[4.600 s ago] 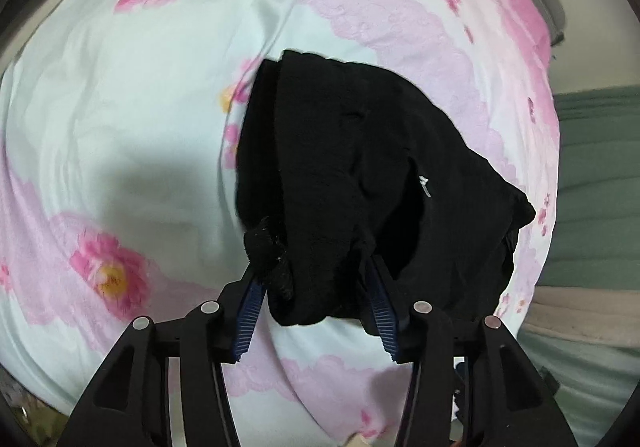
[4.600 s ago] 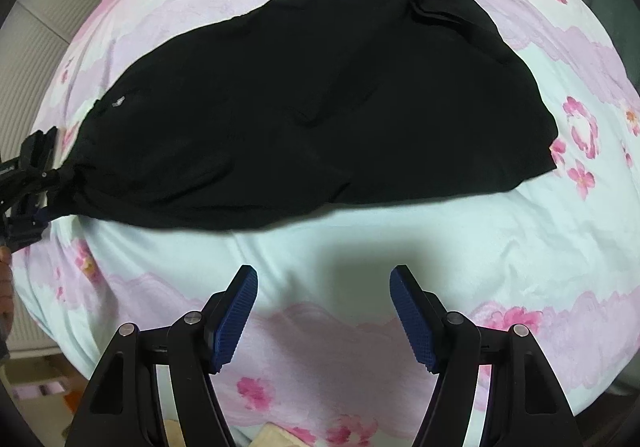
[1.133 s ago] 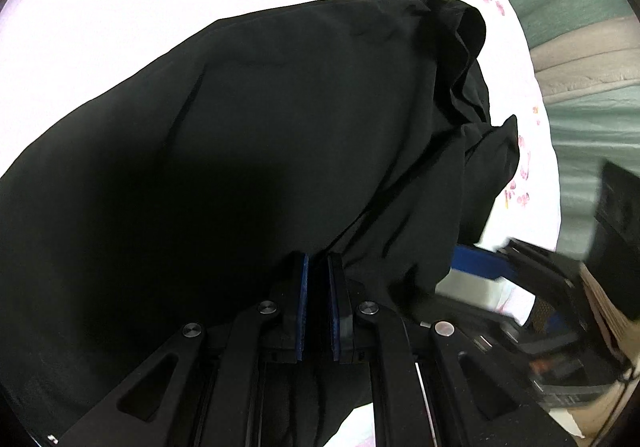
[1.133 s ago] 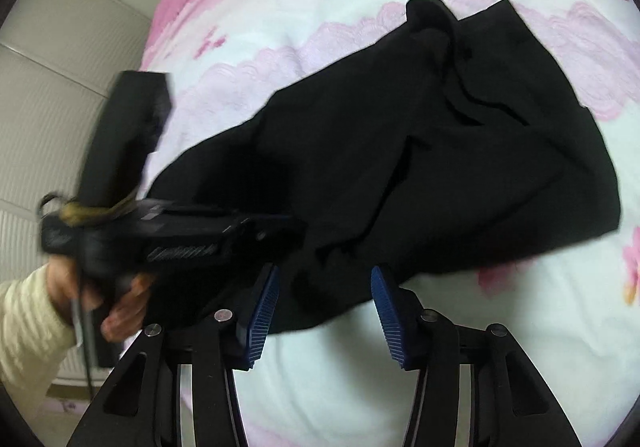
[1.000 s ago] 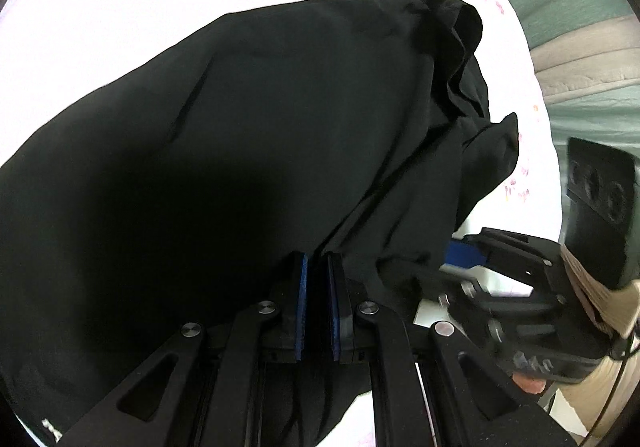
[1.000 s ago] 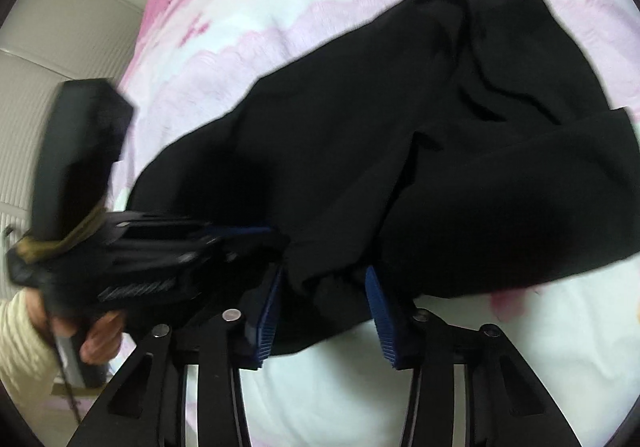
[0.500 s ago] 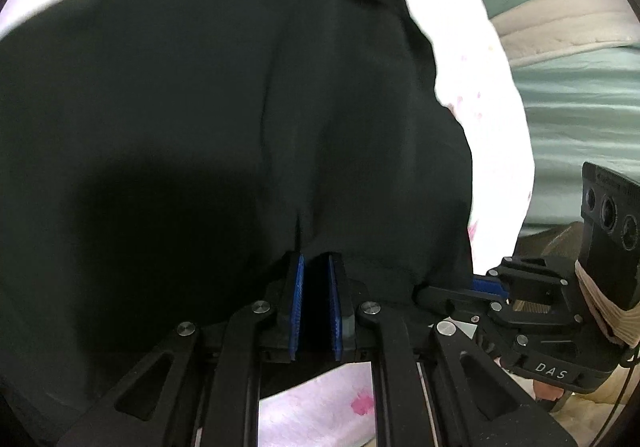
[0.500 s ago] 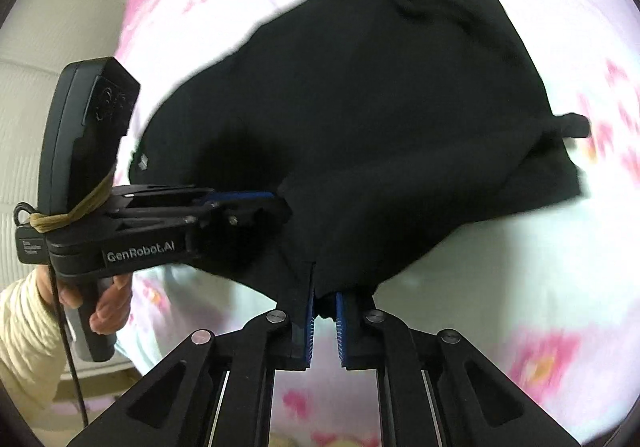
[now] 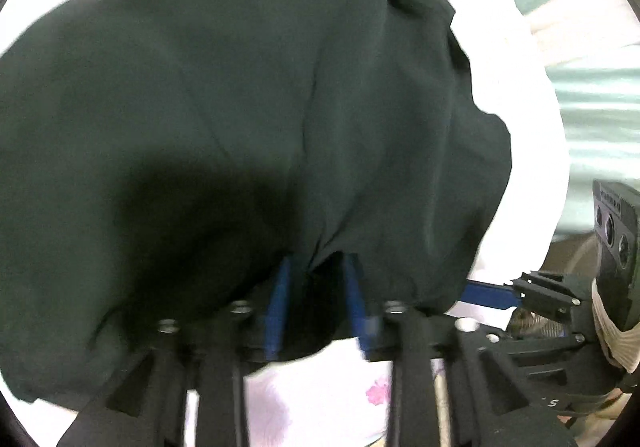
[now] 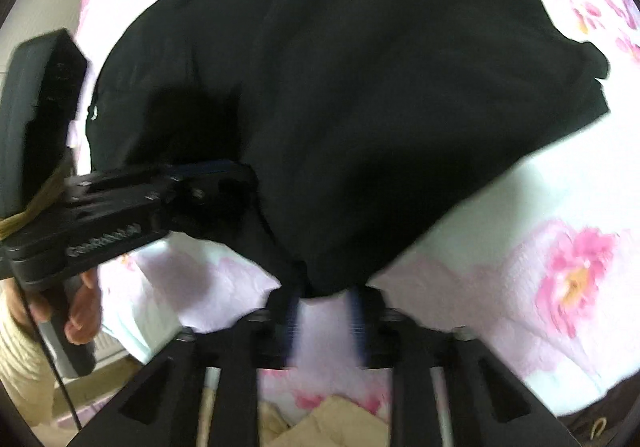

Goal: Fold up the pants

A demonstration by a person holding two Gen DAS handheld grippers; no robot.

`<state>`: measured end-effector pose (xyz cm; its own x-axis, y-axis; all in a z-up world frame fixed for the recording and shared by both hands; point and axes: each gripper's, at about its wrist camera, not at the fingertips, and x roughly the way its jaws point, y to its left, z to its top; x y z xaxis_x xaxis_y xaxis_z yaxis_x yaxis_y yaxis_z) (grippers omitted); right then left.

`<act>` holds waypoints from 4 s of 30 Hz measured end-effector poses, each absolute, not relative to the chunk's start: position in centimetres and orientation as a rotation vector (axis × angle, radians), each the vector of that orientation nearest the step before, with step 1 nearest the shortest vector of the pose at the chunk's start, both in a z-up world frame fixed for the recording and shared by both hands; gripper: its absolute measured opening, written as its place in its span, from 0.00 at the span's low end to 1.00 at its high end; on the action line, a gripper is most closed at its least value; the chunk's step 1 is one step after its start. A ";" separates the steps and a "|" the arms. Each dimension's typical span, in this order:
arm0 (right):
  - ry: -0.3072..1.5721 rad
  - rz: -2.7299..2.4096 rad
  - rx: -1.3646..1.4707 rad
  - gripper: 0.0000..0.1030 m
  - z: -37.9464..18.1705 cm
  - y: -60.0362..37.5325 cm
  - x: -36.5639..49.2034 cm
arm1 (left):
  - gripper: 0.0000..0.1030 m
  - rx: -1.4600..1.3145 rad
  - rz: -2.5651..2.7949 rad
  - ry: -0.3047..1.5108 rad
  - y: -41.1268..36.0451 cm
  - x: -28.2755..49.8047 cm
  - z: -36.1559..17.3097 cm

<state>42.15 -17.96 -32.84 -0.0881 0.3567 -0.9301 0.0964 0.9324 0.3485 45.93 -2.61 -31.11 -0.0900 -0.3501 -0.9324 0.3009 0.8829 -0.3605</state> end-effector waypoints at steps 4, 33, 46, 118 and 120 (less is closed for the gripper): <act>1.552 0.212 0.279 0.55 -28.5 -18.7 41.5 | 0.57 -0.107 -0.460 1.396 0.5 44.7 -25.9; 1.320 0.149 -0.091 0.45 -30.2 -18.2 64.6 | 0.59 -0.113 -0.189 1.261 5.9 50.5 -23.3; 1.255 -0.096 -0.013 0.57 -27.8 -28.2 65.9 | 0.59 -0.068 -0.245 1.265 0.7 51.4 -22.7; 1.351 0.285 -0.141 0.68 -26.0 12.6 42.6 | 0.69 -0.442 -0.612 1.309 29.6 44.9 -30.8; 1.366 0.280 -0.154 0.68 -26.5 12.9 42.8 | 0.68 -0.501 -0.644 1.321 29.9 45.2 -31.9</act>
